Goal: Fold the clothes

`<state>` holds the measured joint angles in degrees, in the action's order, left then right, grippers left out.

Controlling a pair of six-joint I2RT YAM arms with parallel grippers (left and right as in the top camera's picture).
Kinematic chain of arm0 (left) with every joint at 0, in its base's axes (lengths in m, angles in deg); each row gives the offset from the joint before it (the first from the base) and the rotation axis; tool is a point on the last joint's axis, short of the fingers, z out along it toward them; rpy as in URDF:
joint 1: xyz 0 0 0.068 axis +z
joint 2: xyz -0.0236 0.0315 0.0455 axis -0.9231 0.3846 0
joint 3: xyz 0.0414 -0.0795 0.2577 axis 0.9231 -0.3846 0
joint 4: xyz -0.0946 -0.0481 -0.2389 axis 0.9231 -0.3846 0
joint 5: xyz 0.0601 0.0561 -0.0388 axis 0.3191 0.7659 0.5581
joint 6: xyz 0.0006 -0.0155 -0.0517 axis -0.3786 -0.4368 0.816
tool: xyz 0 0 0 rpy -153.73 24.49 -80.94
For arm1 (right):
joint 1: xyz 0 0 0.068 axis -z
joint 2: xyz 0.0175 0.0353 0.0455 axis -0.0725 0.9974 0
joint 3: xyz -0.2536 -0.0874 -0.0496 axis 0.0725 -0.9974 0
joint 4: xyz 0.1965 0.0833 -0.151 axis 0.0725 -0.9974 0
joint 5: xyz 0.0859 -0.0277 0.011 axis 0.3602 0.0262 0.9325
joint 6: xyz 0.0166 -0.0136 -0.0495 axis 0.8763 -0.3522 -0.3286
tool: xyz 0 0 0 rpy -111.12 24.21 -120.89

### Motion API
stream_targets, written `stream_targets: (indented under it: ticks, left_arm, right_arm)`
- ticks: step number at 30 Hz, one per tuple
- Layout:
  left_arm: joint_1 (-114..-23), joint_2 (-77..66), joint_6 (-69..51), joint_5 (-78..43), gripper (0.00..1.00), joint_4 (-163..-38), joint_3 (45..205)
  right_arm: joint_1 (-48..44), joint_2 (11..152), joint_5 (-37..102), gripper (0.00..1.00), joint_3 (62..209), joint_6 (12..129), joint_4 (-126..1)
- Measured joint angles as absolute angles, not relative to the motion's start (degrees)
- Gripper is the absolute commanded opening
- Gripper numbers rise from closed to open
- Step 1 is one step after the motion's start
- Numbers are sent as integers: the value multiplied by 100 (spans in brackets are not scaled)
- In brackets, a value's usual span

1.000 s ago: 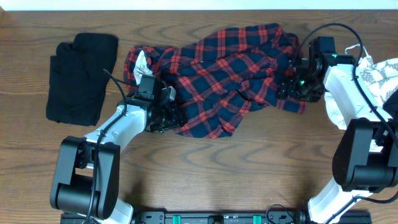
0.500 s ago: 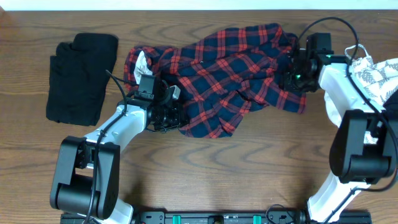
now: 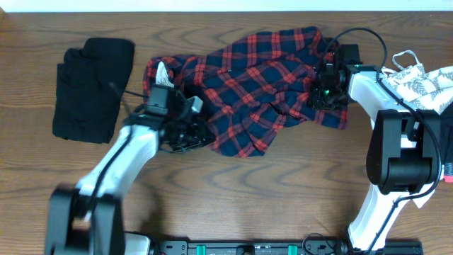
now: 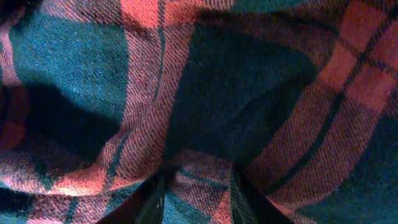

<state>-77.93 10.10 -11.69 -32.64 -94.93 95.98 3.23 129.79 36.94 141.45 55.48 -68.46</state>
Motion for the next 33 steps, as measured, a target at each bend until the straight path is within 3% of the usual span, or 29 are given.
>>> stream_targets:
  ticks: [10, 17, 22, 24, 25, 30, 33]
  left_arm:
    - [-6352, -1668, -996, -3329, 6, -9952, 9631]
    - [-5517, -1963, -926, -3309, 6, -10219, 9637]
    - [-5511, -1629, -920, -3305, 7, -10826, 9637]
    - [-5611, -1414, -992, -3305, 17, -11145, 9637]
    - [-5679, -1318, -1062, -3303, 36, -11279, 9637]
    - [-6105, -700, -1370, -3146, 56, -11624, 9637]
    - [-6306, -304, -1460, -2973, 61, -11622, 9635]
  right_arm:
    - [323, 12984, 3711, 34, 14151, 5546, -6852]
    - [323, 12984, 3713, 34, 14151, 5546, -6863]
    - [323, 12984, 3715, 35, 14155, 5546, -6870]
    - [323, 12984, 3720, 35, 14158, 5548, -6872]
    - [323, 12984, 3720, 35, 14158, 5546, -6874]
    - [323, 12988, 3735, 36, 14164, 5546, -6889]
    - [323, 12994, 3735, 36, 14171, 5546, -6902]
